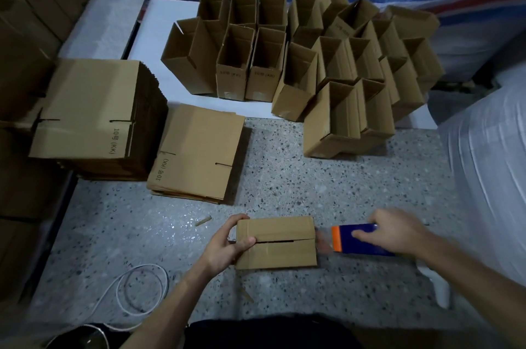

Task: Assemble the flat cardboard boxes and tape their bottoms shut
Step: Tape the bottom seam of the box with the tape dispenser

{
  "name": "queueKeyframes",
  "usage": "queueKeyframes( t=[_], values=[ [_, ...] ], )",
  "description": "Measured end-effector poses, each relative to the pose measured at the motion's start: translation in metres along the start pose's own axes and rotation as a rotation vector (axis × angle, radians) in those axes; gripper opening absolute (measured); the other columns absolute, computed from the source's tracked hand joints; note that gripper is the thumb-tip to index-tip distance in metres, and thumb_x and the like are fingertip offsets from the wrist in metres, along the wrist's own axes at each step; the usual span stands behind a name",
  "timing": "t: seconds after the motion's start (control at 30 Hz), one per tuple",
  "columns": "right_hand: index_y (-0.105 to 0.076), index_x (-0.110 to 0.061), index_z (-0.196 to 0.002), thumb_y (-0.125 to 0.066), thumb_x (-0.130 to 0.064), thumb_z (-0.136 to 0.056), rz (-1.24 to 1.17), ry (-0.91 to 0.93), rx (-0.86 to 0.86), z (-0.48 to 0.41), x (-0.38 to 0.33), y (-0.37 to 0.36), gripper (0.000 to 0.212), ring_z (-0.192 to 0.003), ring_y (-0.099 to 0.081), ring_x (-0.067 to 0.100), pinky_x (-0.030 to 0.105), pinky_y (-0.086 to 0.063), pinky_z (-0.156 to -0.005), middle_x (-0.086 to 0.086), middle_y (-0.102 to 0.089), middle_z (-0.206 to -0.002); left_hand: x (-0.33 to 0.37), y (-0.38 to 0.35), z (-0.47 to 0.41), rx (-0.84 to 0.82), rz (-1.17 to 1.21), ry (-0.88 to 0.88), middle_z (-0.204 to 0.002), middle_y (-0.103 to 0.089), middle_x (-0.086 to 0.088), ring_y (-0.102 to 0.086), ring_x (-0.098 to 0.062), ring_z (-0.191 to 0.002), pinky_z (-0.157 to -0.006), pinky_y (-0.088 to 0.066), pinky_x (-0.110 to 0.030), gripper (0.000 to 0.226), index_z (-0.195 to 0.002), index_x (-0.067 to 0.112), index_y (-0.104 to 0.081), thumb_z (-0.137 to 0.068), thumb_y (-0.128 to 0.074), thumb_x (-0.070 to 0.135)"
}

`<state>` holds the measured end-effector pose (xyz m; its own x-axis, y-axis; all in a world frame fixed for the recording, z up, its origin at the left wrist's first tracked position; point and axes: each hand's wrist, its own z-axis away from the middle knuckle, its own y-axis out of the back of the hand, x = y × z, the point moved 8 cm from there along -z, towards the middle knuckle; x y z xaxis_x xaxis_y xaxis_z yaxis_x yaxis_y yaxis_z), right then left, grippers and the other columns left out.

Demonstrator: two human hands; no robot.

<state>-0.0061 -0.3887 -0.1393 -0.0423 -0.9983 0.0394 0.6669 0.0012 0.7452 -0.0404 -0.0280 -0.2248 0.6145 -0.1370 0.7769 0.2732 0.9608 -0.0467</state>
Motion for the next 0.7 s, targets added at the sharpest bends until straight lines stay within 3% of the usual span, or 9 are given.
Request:
queueKeyframes(
  t=[0.13,0.23,0.33,0.4,0.47,0.53,0.6,0.7],
  values=[
    [-0.056,-0.02,-0.065,-0.051,-0.068,-0.087,0.052,0.026,0.069,-0.013,-0.062,-0.015,0.053,-0.056,-0.058,0.009,0.026,-0.042,-0.055,-0.007,-0.058,-0.059,0.0,0.0,0.003,0.017,-0.017,-0.007,-0.122,-0.059,-0.006,-0.069,-0.035,-0.095,-0.061,-0.057,-0.031,0.041,-0.126,0.036,-0.055,-0.091,-0.074,0.025],
    [-0.047,-0.022,-0.064,-0.048,-0.067,-0.085,0.036,0.024,0.128,-0.025,-0.071,-0.01,0.049,-0.056,-0.049,0.01,0.03,-0.039,-0.057,-0.005,-0.054,-0.064,0.005,0.0,0.005,0.027,-0.035,-0.007,-0.12,-0.061,-0.005,-0.068,-0.035,-0.097,-0.063,-0.057,-0.031,0.042,-0.127,0.035,-0.053,-0.091,-0.073,0.027],
    [-0.047,-0.022,-0.065,-0.048,-0.063,-0.09,0.11,0.034,0.144,-0.03,-0.072,-0.023,0.047,-0.056,-0.052,0.01,0.028,-0.039,-0.053,-0.007,-0.054,-0.064,0.008,-0.001,0.008,0.033,-0.061,-0.004,-0.12,-0.061,-0.007,-0.068,-0.034,-0.097,-0.063,-0.056,-0.029,0.041,-0.126,0.035,-0.053,-0.09,-0.074,0.028],
    [-0.054,-0.024,-0.074,-0.048,-0.058,-0.095,0.131,-0.001,0.126,-0.026,-0.072,-0.053,0.04,-0.065,-0.06,0.012,0.027,-0.049,-0.058,-0.008,-0.059,-0.071,0.007,-0.001,0.01,0.046,-0.043,0.0,-0.12,-0.061,-0.007,-0.069,-0.034,-0.096,-0.063,-0.057,-0.029,0.046,-0.124,0.037,-0.054,-0.084,-0.076,0.037],
    [-0.06,-0.025,-0.081,-0.045,-0.058,-0.097,-0.048,-0.154,0.19,-0.021,-0.051,-0.066,0.04,-0.066,-0.063,0.013,0.026,-0.052,-0.058,-0.008,-0.059,-0.067,0.012,-0.002,0.009,0.032,-0.034,-0.017,-0.121,-0.061,-0.006,-0.069,-0.032,-0.096,-0.064,-0.057,-0.029,0.05,-0.124,0.039,-0.055,-0.08,-0.076,0.041],
    [-0.062,-0.02,-0.081,-0.035,-0.061,-0.1,-0.132,-0.27,0.234,-0.013,-0.025,-0.073,0.052,-0.056,-0.058,0.01,0.024,-0.041,-0.048,-0.009,-0.049,-0.058,0.013,-0.002,0.01,0.047,-0.073,-0.002,-0.121,-0.06,-0.005,-0.068,-0.03,-0.097,-0.065,-0.057,-0.027,0.044,-0.124,0.04,-0.054,-0.087,-0.077,0.034],
    [-0.061,-0.021,-0.099,-0.027,-0.06,-0.101,-0.137,-0.357,0.266,0.0,-0.012,-0.076,0.052,-0.053,-0.053,0.01,0.025,-0.033,-0.046,-0.01,-0.046,-0.058,0.012,-0.003,0.011,0.041,-0.074,0.021,-0.12,-0.06,-0.005,-0.068,-0.03,-0.098,-0.065,-0.055,-0.026,0.041,-0.123,0.039,-0.053,-0.089,-0.075,0.029],
    [-0.046,-0.017,-0.119,-0.029,-0.05,-0.105,-0.243,-0.356,0.27,0.0,-0.021,-0.098,0.04,-0.079,-0.068,0.015,0.03,-0.05,-0.067,-0.005,-0.066,-0.082,0.019,-0.005,0.013,0.037,-0.088,0.017,-0.122,-0.06,-0.007,-0.068,-0.031,-0.099,-0.064,-0.054,-0.026,0.041,-0.124,0.04,-0.053,-0.091,-0.073,0.027]
  ],
)
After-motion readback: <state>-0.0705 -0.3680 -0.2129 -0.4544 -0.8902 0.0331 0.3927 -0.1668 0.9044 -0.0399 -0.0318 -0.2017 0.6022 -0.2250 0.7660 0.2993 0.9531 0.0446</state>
